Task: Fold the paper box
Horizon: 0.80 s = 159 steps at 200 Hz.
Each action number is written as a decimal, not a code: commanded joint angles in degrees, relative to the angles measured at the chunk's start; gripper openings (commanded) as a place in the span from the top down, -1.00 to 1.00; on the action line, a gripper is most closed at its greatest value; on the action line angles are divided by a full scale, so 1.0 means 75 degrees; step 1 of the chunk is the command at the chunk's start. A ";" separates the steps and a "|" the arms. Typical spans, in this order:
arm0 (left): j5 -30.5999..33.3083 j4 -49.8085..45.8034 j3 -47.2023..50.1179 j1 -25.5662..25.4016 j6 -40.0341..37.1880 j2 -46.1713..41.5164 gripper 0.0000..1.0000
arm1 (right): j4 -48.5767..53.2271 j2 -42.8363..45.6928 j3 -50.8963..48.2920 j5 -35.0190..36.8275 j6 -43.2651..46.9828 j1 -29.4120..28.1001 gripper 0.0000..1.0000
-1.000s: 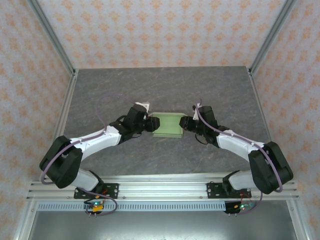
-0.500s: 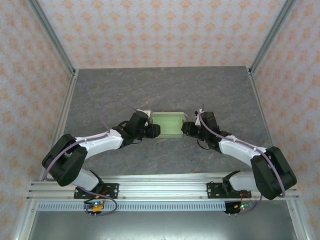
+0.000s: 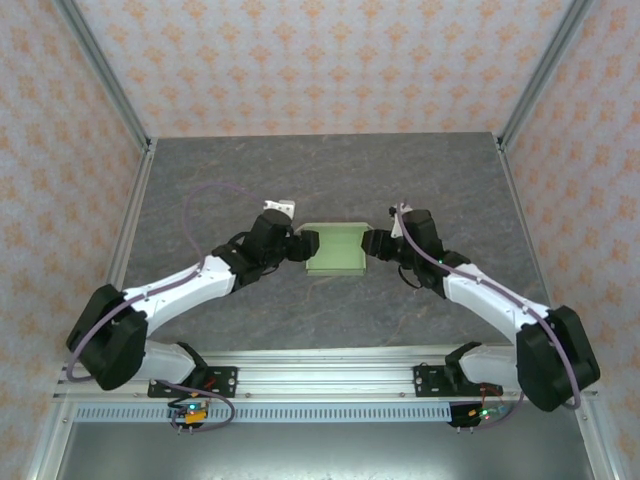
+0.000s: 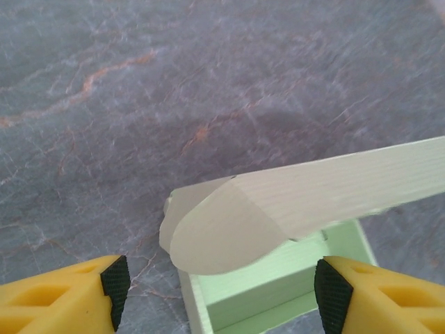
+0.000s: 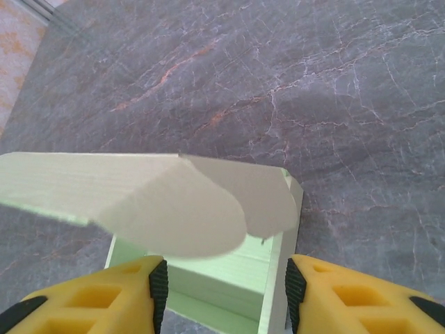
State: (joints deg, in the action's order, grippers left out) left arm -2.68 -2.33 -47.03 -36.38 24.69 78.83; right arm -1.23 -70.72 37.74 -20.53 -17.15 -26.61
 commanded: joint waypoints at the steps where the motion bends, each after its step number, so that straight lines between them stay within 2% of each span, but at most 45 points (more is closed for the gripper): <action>1: 0.0229 0.0127 -0.0322 -0.0012 -0.0302 0.0319 -0.42 | 0.0244 -0.0454 0.0412 0.0158 0.0400 -0.0041 -0.01; 46: 0.0353 0.0198 -0.0561 -0.0008 -0.0524 0.0569 -0.33 | 0.0241 -0.1111 0.0902 -0.0096 0.0586 -0.0038 0.02; 78: 0.0464 0.0081 -0.0773 -0.0012 -0.0724 0.0802 -0.04 | 0.0167 -0.1336 0.1068 -0.0245 0.0553 -0.0038 0.16; 111: 0.0277 0.0173 -0.0828 -0.0012 -0.0692 0.0977 0.15 | 0.0031 -0.1527 0.1156 -0.0516 0.0343 -0.0039 0.33; 119: 0.0211 0.0120 -0.0894 -0.0012 -0.0713 0.1023 0.27 | -0.0066 -0.1549 0.1133 -0.0573 0.0269 -0.0038 0.36; 159: 0.0153 0.0092 -0.0967 -0.0012 -0.0525 0.1205 0.34 | -0.0230 -0.1647 0.1062 -0.0685 0.0023 -0.0040 0.48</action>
State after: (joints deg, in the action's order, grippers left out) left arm -1.23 -1.93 -52.14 -36.38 20.27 87.13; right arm -0.67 -82.50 44.97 -24.25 -15.35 -26.61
